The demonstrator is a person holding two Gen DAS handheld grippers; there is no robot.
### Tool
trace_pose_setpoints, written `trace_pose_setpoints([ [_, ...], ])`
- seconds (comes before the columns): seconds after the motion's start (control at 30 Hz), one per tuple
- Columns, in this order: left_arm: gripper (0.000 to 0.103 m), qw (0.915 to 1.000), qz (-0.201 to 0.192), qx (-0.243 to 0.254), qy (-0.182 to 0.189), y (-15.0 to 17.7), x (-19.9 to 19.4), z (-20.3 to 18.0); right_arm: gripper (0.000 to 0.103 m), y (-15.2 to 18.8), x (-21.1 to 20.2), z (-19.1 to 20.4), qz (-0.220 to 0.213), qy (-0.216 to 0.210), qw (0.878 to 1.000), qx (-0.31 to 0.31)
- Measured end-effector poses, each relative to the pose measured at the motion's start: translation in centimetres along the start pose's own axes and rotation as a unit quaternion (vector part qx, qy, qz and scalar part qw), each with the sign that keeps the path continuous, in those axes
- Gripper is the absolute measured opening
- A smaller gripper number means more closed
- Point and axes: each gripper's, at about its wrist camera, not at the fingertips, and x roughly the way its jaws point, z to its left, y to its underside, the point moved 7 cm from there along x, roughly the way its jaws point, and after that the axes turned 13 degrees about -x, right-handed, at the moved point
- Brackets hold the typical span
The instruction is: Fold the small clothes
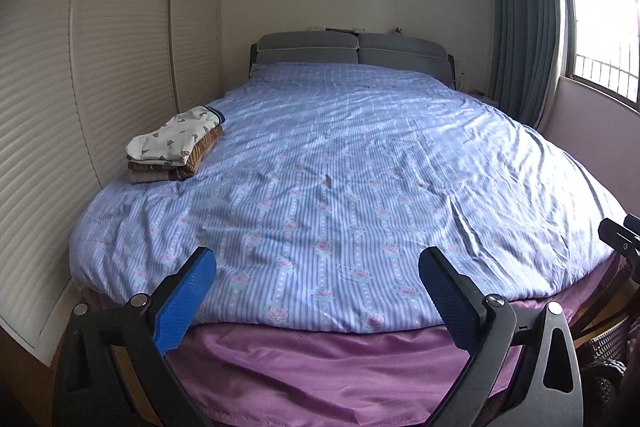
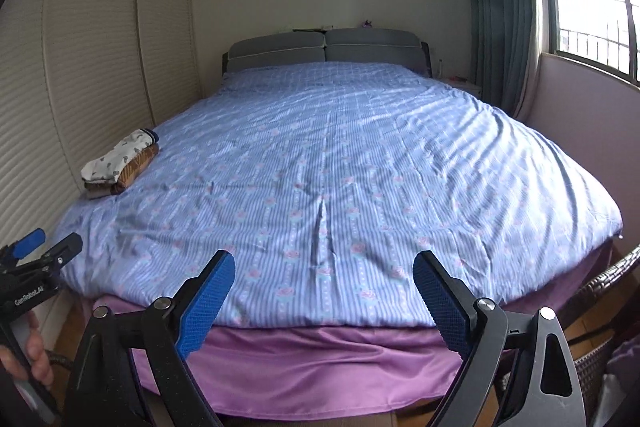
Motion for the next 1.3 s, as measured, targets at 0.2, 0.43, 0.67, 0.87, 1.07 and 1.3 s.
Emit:
trace_pose_setpoints([
  [0.2, 0.103, 0.9999, 0.01, -0.007, -0.007, 0.3, -1.5, 0.0, 0.092, -0.8, -2.0, -0.5, -0.02, 0.005, 1.0, -0.009],
  [0.43, 0.103, 1.0, -0.007, 0.0, -0.004, -0.2, -2.9, -0.6, 0.092, -1.5, -3.7, -1.6, -0.029, 0.016, 0.999, -0.006],
  [0.67, 0.103, 1.0, -0.008, 0.001, -0.004, -0.3, -3.1, -0.9, 0.092, -1.8, -4.3, -1.4, -0.032, 0.018, 0.999, -0.016],
  [0.87, 0.103, 0.9999, -0.01, 0.0, -0.003, -0.4, -3.3, -0.8, 0.092, -2.1, -4.9, -1.0, -0.042, 0.023, 0.998, -0.026],
  [1.07, 0.103, 0.9999, -0.01, -0.001, -0.002, -0.5, -3.4, -0.8, 0.092, -2.1, -5.0, -1.2, -0.042, 0.019, 0.999, -0.022],
  [1.3, 0.103, 1.0, -0.008, 0.001, -0.002, -0.5, -3.4, -1.1, 0.092, -2.1, -5.0, -1.4, -0.045, 0.018, 0.999, -0.019],
])
